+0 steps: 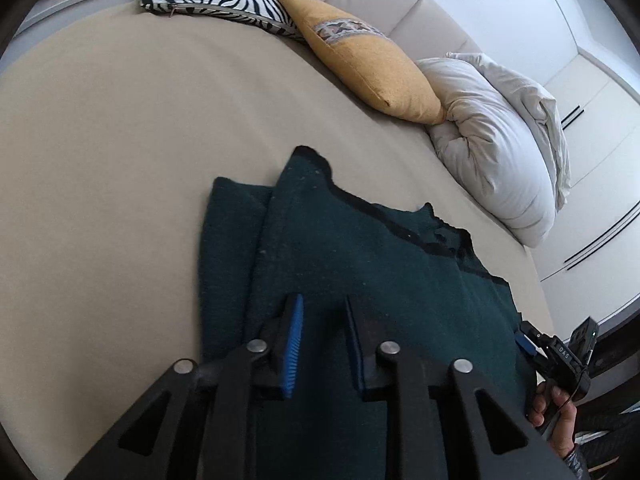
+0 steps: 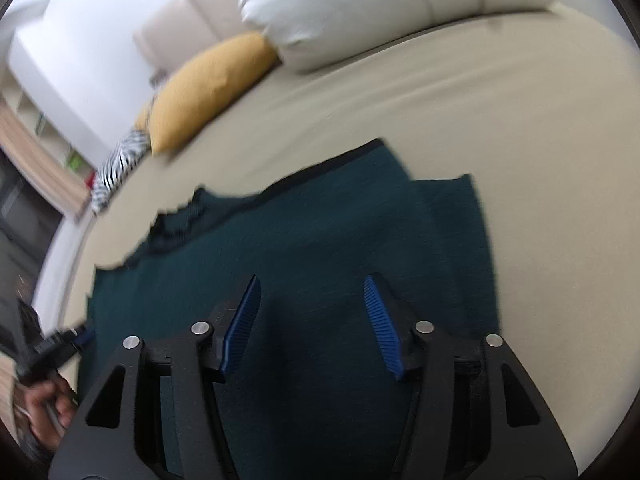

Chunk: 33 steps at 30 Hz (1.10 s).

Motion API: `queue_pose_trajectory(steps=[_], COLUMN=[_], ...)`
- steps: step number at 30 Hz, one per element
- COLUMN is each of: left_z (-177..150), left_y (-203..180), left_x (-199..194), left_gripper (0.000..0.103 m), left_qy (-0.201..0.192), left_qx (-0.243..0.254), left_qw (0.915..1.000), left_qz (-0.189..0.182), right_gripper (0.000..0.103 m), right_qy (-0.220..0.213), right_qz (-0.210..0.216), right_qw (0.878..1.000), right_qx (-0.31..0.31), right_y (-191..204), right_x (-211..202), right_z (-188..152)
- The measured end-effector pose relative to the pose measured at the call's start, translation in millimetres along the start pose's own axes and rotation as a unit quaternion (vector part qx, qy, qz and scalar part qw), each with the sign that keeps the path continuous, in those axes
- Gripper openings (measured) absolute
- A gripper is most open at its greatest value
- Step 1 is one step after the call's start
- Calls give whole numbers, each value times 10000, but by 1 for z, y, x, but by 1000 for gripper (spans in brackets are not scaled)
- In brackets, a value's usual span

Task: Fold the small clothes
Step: 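Lay the hem down on the sweater and open both grippers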

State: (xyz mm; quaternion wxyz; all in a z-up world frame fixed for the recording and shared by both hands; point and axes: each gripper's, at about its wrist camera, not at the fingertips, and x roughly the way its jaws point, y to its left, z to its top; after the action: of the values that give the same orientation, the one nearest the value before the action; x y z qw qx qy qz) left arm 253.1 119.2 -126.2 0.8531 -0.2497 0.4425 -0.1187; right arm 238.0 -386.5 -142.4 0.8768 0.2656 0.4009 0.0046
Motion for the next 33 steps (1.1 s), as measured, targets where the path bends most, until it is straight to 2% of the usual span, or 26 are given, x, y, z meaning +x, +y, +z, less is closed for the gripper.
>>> queue_pose_trajectory(steps=[4,5,6,7,9,10,13,15,18,21,23,26,27,28,29,31,33], left_z=[-2,-3,-5,-6,-9,-10,-16,-24,-35,-40,-38,-37,-38,-39,-40,-44,-48], left_y=[9,9,10,11,10,7,-7,-21,-31,-22,-17,-14,-14,-16,-18,-23,-26], left_x=[-6,-8,-12,-14,-21,-24,-34,-40,-35,-29,-32,-37,-39,-42,-44,-49,-49], left_gripper=[16,16,16,16,18,22,36,43,46,43,38,37,37,40,42,50,51], left_qy=[-52,-70,-103,-121,-159,-185,-306,-388,-254,-122,-121,-130,-153,-191,-215,-288,-284], left_qx=[-150,-181,-218,-248,-255,-204,52,350,674,660,610,532,505,485,481,526,591], left_qw=[9999,9998,9997,9996,9995,9996,9991,9980,9961,9962,9968,9974,9975,9976,9976,9973,9969], left_qz=[-34,-31,-23,-11,53,99,271,368,517,558,503,465,464,457,441,418,425], right_gripper=[50,51,54,54,54,54,54,54,54,51,50,50,53,54,55,54,54], right_qy=[-250,-328,-434,-537,-593,-598,-476,-252,22,165,48,-196,-256,-418,-525,-670,-570], right_qz=[41,-131,-591,-687,-266,-201,137,555,717,414,452,102,23,-313,-447,-486,-503], right_qw=[9985,9978,9951,9931,9916,9918,9970,9980,9974,9988,9981,9985,9984,9975,9966,9956,9966], right_qx=[493,567,664,790,1118,1107,593,185,-104,204,422,502,506,475,445,434,304], right_y=[-31,-35,-38,-42,-50,-48,-18,9,28,9,-9,-25,-30,-33,-40,-44,-43], right_x=[-15,-21,-30,-38,-52,-55,-62,-59,-52,-44,-52,-74,-81,-92,-103,-113,-118], right_z=[2,1,-1,-4,-11,-14,-27,-39,-53,-64,-65,-70,-68,-68,-66,-64,-66])
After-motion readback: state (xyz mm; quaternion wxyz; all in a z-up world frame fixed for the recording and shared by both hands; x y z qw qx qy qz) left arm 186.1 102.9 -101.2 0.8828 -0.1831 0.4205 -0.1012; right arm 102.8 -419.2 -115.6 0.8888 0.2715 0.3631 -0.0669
